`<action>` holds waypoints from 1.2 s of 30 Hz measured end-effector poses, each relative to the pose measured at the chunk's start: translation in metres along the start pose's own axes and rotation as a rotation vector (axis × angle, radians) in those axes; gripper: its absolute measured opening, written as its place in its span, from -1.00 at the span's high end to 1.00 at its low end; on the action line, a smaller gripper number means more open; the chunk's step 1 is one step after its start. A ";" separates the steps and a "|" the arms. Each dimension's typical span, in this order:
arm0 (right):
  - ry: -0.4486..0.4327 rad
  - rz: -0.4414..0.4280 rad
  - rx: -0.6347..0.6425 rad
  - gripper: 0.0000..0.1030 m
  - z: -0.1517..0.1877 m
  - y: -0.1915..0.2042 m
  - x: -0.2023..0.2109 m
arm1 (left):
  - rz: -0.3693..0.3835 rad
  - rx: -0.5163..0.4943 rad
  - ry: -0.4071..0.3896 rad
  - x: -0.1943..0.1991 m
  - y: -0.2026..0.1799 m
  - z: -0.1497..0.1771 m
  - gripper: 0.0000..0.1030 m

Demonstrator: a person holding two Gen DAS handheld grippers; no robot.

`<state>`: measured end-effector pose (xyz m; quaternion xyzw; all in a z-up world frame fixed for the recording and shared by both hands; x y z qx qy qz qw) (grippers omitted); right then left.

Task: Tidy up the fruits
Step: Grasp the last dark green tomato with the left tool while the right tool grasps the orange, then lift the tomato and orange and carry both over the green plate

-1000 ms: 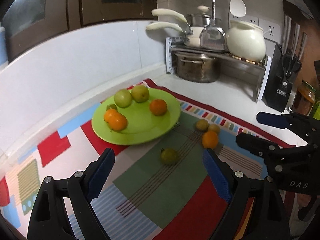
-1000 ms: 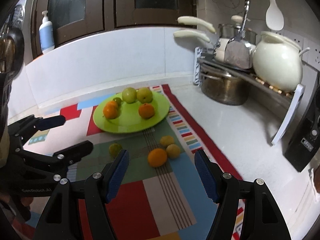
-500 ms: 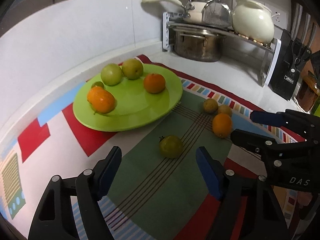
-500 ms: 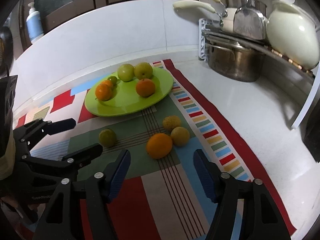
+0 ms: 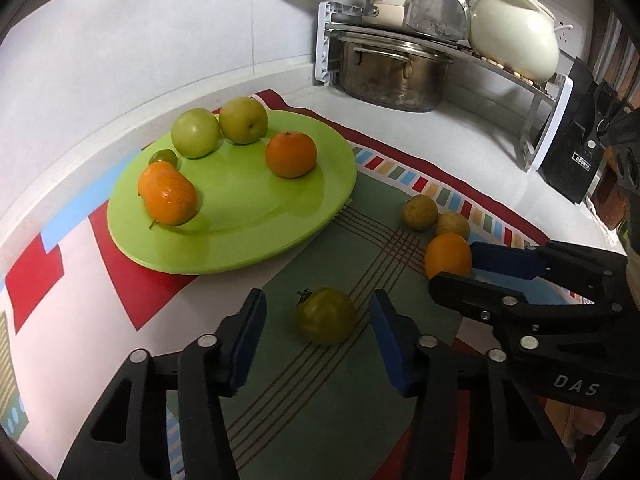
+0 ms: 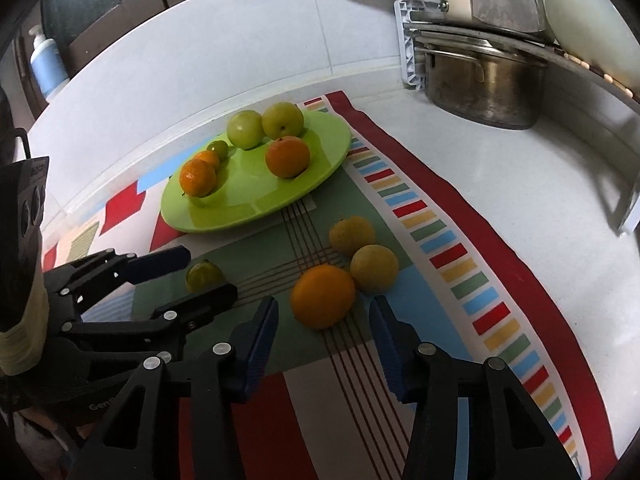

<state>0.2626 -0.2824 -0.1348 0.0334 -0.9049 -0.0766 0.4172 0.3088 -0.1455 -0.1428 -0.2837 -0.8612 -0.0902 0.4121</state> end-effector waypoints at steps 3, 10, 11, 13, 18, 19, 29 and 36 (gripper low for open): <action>0.004 -0.008 0.000 0.14 -0.001 0.001 -0.003 | 0.005 -0.002 0.007 -0.001 -0.001 0.000 0.19; 0.005 0.001 0.001 0.30 -0.003 0.000 -0.007 | 0.020 0.022 0.016 -0.003 0.000 0.000 0.43; 0.004 0.000 0.001 0.30 -0.003 0.000 -0.007 | 0.020 0.028 0.015 -0.003 0.000 0.000 0.43; 0.004 -0.001 -0.001 0.31 -0.002 -0.001 -0.007 | 0.022 0.037 0.016 -0.002 0.000 0.001 0.43; -0.002 -0.010 0.004 0.31 -0.001 0.002 -0.003 | 0.017 0.049 0.006 0.005 0.000 0.002 0.43; -0.003 -0.011 0.004 0.31 -0.001 0.002 -0.002 | 0.016 0.055 0.003 0.008 0.001 0.003 0.43; -0.040 -0.017 0.030 0.31 -0.005 0.013 0.021 | -0.011 0.080 -0.037 0.034 0.004 0.004 0.43; -0.089 -0.026 0.052 0.31 -0.014 0.023 0.042 | -0.041 0.088 -0.067 0.056 0.006 -0.001 0.43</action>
Point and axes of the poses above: each gripper's, at about its wrist camera, not at the fingertips, and x roughly against the way its jaws point, y to its left, z to its underside, the point moved 1 cm from there along -x, roughly the way its jaws point, and after that the axes turned 1 degree about x, right-handed, at the moved point
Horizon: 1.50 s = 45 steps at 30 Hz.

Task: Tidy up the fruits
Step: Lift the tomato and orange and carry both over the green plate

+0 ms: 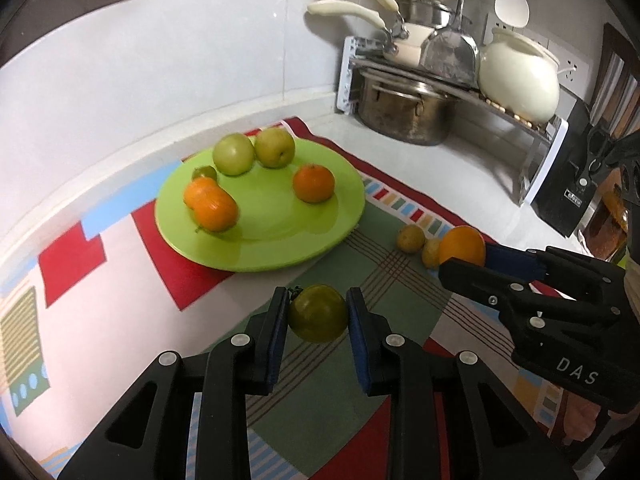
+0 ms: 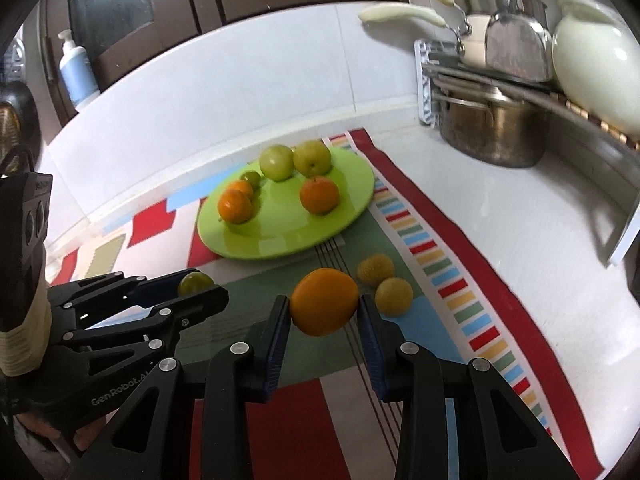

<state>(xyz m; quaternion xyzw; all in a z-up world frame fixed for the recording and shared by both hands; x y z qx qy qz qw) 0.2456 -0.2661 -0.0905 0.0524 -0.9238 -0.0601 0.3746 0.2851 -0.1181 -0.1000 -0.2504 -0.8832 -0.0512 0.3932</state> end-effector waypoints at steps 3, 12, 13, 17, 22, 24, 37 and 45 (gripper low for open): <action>-0.016 -0.004 0.004 0.31 -0.006 0.004 0.007 | -0.018 0.004 -0.025 0.010 0.002 -0.005 0.43; -0.068 -0.021 0.041 0.31 -0.030 0.012 0.018 | -0.040 -0.006 -0.096 0.031 0.004 -0.028 0.43; -0.074 -0.024 0.046 0.31 -0.034 0.012 0.020 | -0.043 -0.007 -0.104 0.033 0.004 -0.033 0.43; -0.109 -0.026 0.071 0.31 -0.052 0.014 0.024 | -0.045 -0.010 -0.141 0.041 0.006 -0.050 0.43; -0.136 -0.032 0.101 0.31 -0.073 0.016 0.025 | -0.046 -0.011 -0.168 0.043 0.006 -0.068 0.43; -0.142 -0.034 0.107 0.31 -0.081 0.016 0.024 | -0.048 -0.009 -0.177 0.044 0.007 -0.075 0.43; -0.145 -0.066 0.153 0.31 -0.126 0.022 -0.004 | -0.064 0.018 -0.177 0.022 0.031 -0.110 0.43; -0.118 -0.077 0.161 0.31 -0.143 0.021 -0.033 | -0.086 0.021 -0.161 0.002 0.045 -0.121 0.43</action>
Point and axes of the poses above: each gripper's, at about its wrist camera, not at the fingertips, and x roughly against the way its jaws point, y to its left, z to its underside, the point moved 1 cm from there along -x, roughly the way its jaws point, and after that the axes turned 1 degree about x, right-handed, at the moved point
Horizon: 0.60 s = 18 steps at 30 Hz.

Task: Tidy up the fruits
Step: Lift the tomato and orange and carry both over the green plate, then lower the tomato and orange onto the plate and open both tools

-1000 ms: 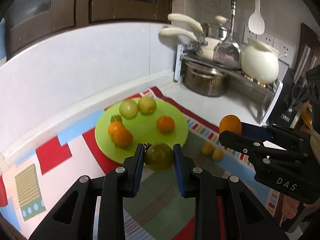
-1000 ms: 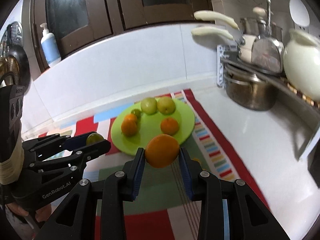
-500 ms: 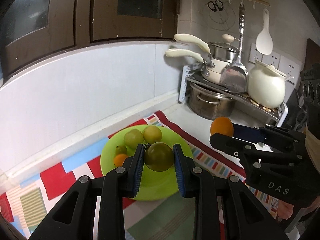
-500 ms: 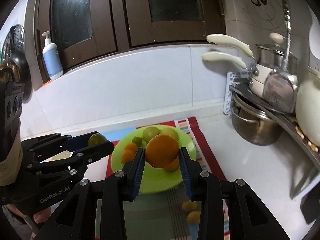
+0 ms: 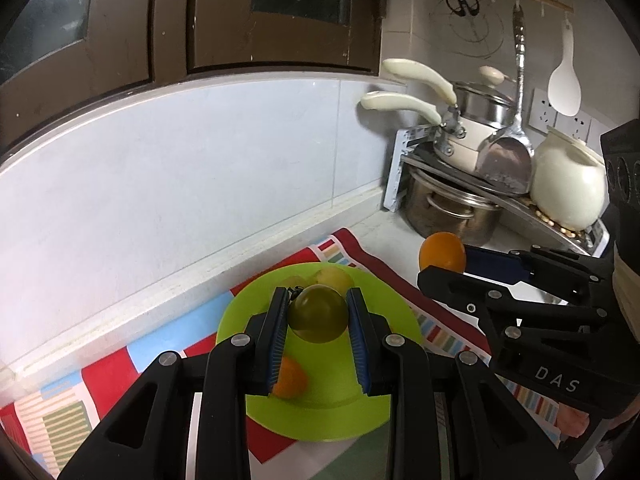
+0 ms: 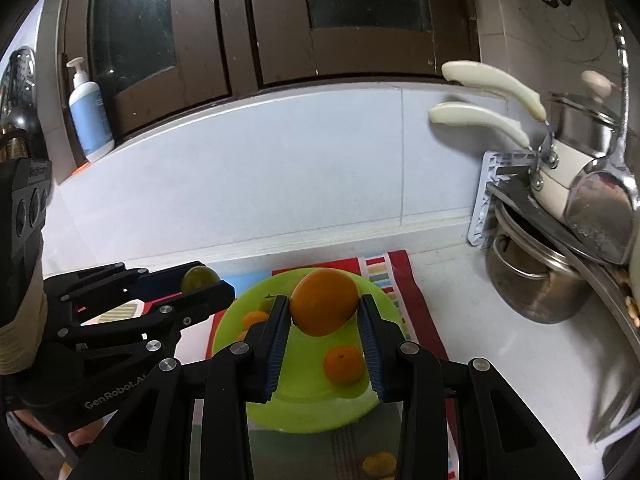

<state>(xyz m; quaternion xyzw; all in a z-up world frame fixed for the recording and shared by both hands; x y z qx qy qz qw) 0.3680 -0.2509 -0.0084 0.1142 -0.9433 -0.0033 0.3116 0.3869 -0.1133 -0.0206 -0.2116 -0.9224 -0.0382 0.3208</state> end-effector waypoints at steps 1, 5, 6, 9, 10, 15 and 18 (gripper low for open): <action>0.005 0.001 0.000 0.31 -0.001 -0.001 -0.004 | -0.001 0.002 0.005 -0.005 0.002 0.000 0.43; 0.030 -0.002 0.000 0.31 -0.003 -0.007 -0.022 | -0.003 0.003 0.022 -0.021 0.007 0.000 0.43; 0.036 -0.005 0.000 0.31 -0.003 -0.008 -0.027 | -0.003 0.004 0.028 -0.025 0.007 0.000 0.43; 0.055 -0.010 0.000 0.31 -0.002 -0.012 -0.040 | -0.003 0.009 0.047 -0.039 0.011 0.003 0.43; 0.060 -0.011 0.001 0.31 -0.001 -0.013 -0.043 | -0.003 0.011 0.055 -0.046 0.013 0.004 0.43; 0.100 -0.015 0.009 0.31 0.000 -0.017 -0.064 | 0.004 0.020 0.083 -0.068 0.019 0.008 0.43; 0.121 -0.014 0.009 0.31 0.002 -0.020 -0.073 | 0.005 0.021 0.095 -0.077 0.022 0.012 0.43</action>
Point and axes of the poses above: each gripper's, at about its wrist camera, not at the fingertips, and x roughly against the way its jaws point, y to its left, z to its underside, the point moved 1 cm from there along -x, roughly the way its jaws point, and after that the axes turned 1 degree about x, right-handed, at the moved point
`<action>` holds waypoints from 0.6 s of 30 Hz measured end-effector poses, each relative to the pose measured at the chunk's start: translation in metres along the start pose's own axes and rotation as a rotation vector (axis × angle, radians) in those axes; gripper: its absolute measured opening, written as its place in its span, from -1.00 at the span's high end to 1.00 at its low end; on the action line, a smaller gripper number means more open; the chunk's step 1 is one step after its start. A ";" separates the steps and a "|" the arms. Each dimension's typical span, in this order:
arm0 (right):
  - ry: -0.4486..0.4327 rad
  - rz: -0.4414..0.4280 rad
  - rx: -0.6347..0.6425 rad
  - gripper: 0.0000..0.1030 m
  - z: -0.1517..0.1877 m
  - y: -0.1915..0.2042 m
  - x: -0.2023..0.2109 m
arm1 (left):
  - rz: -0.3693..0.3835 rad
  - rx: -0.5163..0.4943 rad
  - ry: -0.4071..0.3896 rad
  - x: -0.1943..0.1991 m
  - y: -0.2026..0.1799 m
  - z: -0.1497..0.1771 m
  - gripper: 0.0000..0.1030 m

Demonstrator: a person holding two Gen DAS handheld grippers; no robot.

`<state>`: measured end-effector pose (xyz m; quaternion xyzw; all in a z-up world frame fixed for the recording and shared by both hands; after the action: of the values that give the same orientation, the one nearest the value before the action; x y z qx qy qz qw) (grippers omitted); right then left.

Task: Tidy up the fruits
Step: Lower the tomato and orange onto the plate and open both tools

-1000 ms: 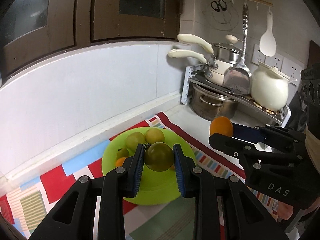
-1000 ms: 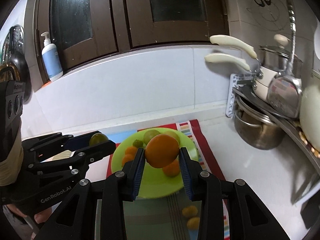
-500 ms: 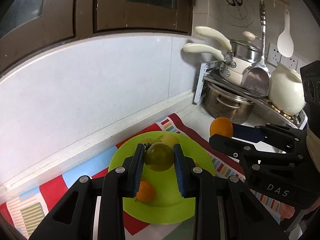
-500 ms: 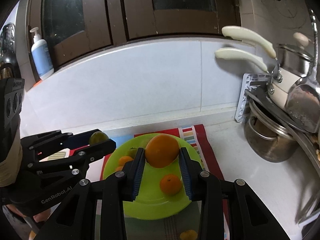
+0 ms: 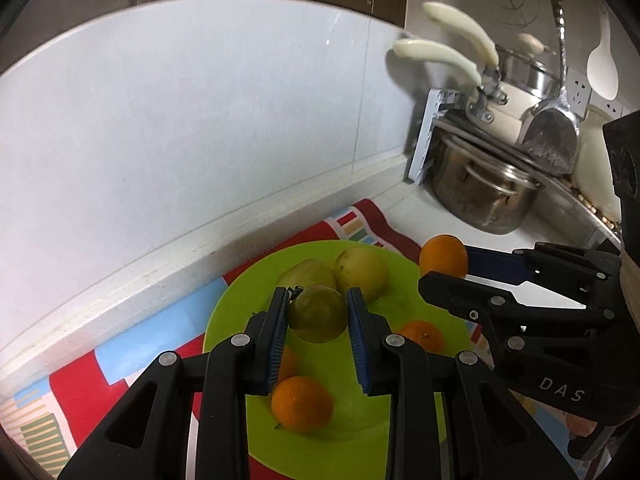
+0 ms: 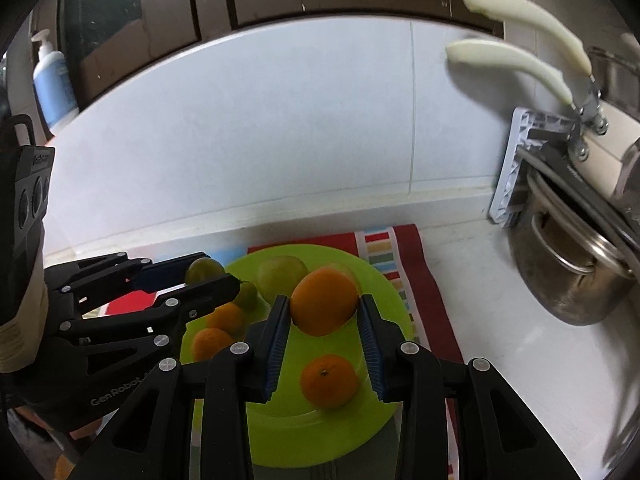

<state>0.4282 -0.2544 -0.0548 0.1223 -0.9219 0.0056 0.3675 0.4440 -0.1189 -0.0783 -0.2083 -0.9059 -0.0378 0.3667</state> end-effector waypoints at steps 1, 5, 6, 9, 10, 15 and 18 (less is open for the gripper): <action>0.006 0.000 0.000 0.31 0.000 -0.001 -0.003 | 0.000 0.001 0.004 -0.003 0.001 0.001 0.43; 0.026 -0.003 0.004 0.31 0.003 -0.001 -0.013 | -0.002 0.003 0.020 -0.013 0.003 0.003 0.43; 0.029 -0.004 0.005 0.31 0.004 -0.001 -0.015 | -0.002 0.002 0.024 -0.014 0.003 0.004 0.43; 0.041 -0.008 0.004 0.31 0.008 0.000 -0.021 | -0.012 -0.007 0.029 -0.017 0.003 0.005 0.31; 0.043 -0.009 0.005 0.31 0.008 0.000 -0.023 | -0.019 -0.007 0.027 -0.017 0.004 0.004 0.28; 0.033 0.010 0.002 0.19 0.008 0.001 -0.022 | -0.035 0.001 0.006 -0.005 0.005 0.002 0.16; 0.016 0.022 0.006 0.19 0.007 0.003 -0.012 | -0.050 -0.001 -0.018 0.007 0.005 0.001 0.04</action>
<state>0.4305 -0.2495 -0.0680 0.1135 -0.9202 0.0134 0.3745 0.4412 -0.1113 -0.0742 -0.1860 -0.9141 -0.0454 0.3574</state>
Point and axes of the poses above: each gripper's, at about its wrist camera, not at the fingertips, and x roughly against the way its jaws point, y to its left, z to its underside, the point moved 1 cm from there along -x, roughly the way its jaws point, and after that the axes turned 1 degree about x, right-handed, at the moved point
